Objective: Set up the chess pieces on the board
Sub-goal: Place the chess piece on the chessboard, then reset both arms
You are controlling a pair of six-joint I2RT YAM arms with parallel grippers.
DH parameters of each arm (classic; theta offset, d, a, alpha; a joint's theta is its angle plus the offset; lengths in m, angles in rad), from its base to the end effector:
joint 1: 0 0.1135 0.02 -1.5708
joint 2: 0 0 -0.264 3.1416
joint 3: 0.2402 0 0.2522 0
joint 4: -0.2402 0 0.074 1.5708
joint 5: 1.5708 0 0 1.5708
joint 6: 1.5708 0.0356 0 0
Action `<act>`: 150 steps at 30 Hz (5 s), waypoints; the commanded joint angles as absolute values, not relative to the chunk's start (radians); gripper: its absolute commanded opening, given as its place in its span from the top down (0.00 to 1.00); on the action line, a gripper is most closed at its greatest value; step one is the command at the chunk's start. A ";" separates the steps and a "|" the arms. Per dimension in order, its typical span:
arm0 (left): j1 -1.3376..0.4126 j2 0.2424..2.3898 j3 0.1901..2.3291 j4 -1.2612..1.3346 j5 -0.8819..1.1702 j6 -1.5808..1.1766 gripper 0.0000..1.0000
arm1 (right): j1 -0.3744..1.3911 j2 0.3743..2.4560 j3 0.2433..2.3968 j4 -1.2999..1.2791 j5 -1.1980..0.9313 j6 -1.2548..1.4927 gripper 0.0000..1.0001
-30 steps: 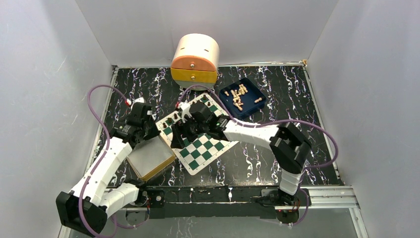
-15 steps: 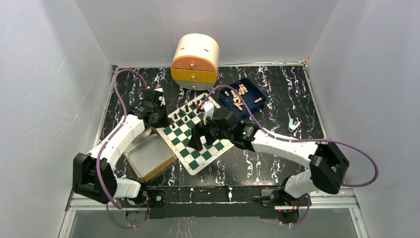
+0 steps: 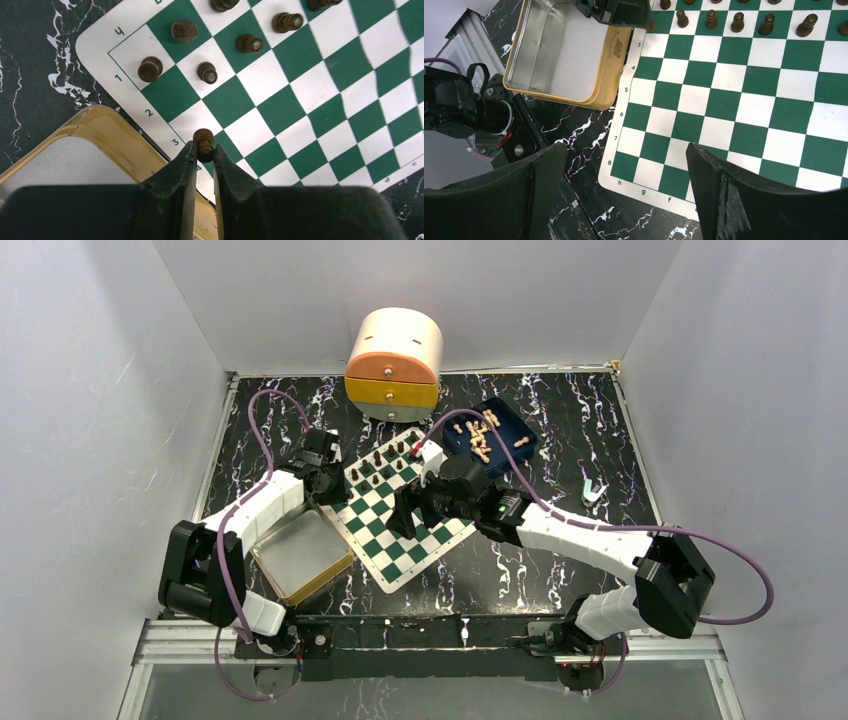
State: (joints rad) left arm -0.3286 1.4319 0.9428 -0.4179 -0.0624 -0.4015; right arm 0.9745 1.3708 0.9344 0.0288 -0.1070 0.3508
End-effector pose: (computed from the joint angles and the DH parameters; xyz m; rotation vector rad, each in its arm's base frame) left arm 0.2803 -0.0932 0.2266 -0.1175 2.4875 -0.2338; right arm 0.1739 0.2631 0.2797 -0.7167 1.9816 0.9407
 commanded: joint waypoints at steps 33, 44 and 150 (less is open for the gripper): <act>-0.313 1.549 0.900 -0.324 -0.168 -0.374 0.90 | 0.947 1.323 0.925 0.100 -0.086 0.331 0.01; -0.311 1.555 0.908 -0.323 -0.187 -0.359 0.90 | 0.946 1.338 0.931 0.107 -0.090 0.328 0.01; -0.310 0.690 0.810 -0.239 0.388 -0.673 0.07 | 0.943 0.880 1.074 -0.506 0.463 0.647 0.01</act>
State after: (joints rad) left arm -0.3134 0.7052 0.7898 -0.2676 0.3782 -0.6743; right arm 0.9443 0.8875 1.0779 -0.5343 0.4580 0.6319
